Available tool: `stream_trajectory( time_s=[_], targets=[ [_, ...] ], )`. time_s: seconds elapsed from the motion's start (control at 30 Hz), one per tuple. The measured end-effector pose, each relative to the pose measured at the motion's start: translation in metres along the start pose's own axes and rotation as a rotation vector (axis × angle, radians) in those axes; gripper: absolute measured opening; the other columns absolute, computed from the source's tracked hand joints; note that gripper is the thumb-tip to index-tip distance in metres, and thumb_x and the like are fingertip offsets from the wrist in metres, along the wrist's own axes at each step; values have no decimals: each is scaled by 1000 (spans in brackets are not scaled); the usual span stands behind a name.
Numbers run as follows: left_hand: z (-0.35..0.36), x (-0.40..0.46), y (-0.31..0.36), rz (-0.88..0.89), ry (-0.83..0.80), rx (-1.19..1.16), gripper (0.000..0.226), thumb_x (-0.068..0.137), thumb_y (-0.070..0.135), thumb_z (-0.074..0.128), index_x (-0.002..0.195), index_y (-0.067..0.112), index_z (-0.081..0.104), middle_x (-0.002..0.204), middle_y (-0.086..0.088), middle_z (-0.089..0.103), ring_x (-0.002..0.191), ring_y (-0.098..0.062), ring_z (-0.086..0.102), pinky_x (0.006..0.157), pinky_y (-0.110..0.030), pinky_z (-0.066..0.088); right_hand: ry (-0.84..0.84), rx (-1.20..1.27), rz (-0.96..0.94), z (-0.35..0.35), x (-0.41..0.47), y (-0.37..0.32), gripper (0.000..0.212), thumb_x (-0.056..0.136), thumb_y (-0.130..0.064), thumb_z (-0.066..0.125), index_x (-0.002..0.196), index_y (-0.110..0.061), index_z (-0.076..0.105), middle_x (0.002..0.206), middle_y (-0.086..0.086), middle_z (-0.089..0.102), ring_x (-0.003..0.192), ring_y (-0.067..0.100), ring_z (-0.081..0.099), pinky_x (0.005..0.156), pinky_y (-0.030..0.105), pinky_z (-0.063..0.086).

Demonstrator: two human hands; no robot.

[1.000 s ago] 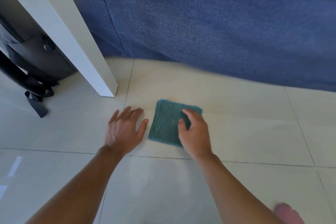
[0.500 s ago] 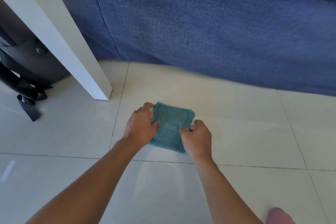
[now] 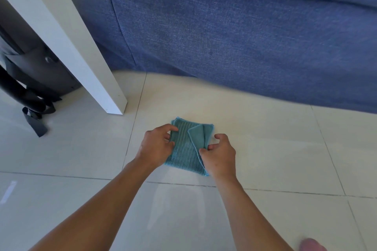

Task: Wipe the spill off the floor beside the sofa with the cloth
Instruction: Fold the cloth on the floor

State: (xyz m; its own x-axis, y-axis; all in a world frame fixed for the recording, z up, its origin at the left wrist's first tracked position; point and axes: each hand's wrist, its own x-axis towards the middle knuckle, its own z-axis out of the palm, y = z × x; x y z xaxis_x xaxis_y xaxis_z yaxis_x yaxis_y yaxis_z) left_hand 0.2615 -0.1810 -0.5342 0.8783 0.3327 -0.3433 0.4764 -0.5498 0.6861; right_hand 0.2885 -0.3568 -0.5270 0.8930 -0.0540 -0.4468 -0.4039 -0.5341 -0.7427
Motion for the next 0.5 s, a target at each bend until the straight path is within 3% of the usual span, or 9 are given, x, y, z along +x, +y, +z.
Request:
stream_trajectory(
  time_s=[0.1, 0.17, 0.27, 0.33, 0.4, 0.5],
  targets=[
    [0, -4, 3, 36, -9, 22, 37, 93, 6, 56, 115, 31, 72, 104, 4, 65, 89, -12, 59, 61, -10, 39, 18, 38, -12, 0, -1, 1, 41, 88, -14, 66, 126, -15, 53, 85, -5, 70, 71, 4, 61, 53, 25, 45],
    [0, -5, 6, 60, -10, 21, 36, 93, 6, 53, 109, 30, 75, 108, 4, 64, 94, -13, 58, 70, -17, 44, 50, 62, -31, 0, -3, 2, 42, 87, -15, 66, 126, -20, 51, 79, -4, 69, 68, 9, 63, 53, 27, 47],
    [-2, -4, 6, 65, -22, -42, 35, 93, 5, 53, 104, 31, 73, 117, 3, 61, 95, -16, 64, 75, -30, 54, 40, 116, -77, -1, -3, 4, 53, 86, -7, 64, 128, -37, 50, 69, -4, 61, 61, 10, 58, 47, 16, 43],
    [-3, -5, 5, 41, -41, -82, 37, 91, 4, 54, 106, 31, 73, 117, 2, 63, 90, -14, 68, 67, -26, 54, -20, 95, -96, -2, 0, 3, 44, 86, -7, 65, 122, -32, 66, 71, -5, 59, 61, 10, 56, 49, 11, 42],
    [-6, -4, 5, -21, -66, -137, 43, 88, 5, 57, 114, 35, 72, 112, 1, 69, 84, -12, 68, 59, -19, 49, -111, 74, -74, -5, 5, 2, 39, 85, -10, 71, 119, -30, 73, 81, -7, 63, 70, 8, 60, 59, 13, 44],
    [-12, 0, 2, -67, -115, -179, 46, 84, 13, 71, 125, 35, 69, 124, 2, 66, 94, -13, 67, 66, -19, 49, -228, 45, 3, -10, 10, -4, 42, 80, -14, 80, 118, -30, 74, 111, -5, 68, 97, 14, 69, 83, 26, 54]
  ],
)
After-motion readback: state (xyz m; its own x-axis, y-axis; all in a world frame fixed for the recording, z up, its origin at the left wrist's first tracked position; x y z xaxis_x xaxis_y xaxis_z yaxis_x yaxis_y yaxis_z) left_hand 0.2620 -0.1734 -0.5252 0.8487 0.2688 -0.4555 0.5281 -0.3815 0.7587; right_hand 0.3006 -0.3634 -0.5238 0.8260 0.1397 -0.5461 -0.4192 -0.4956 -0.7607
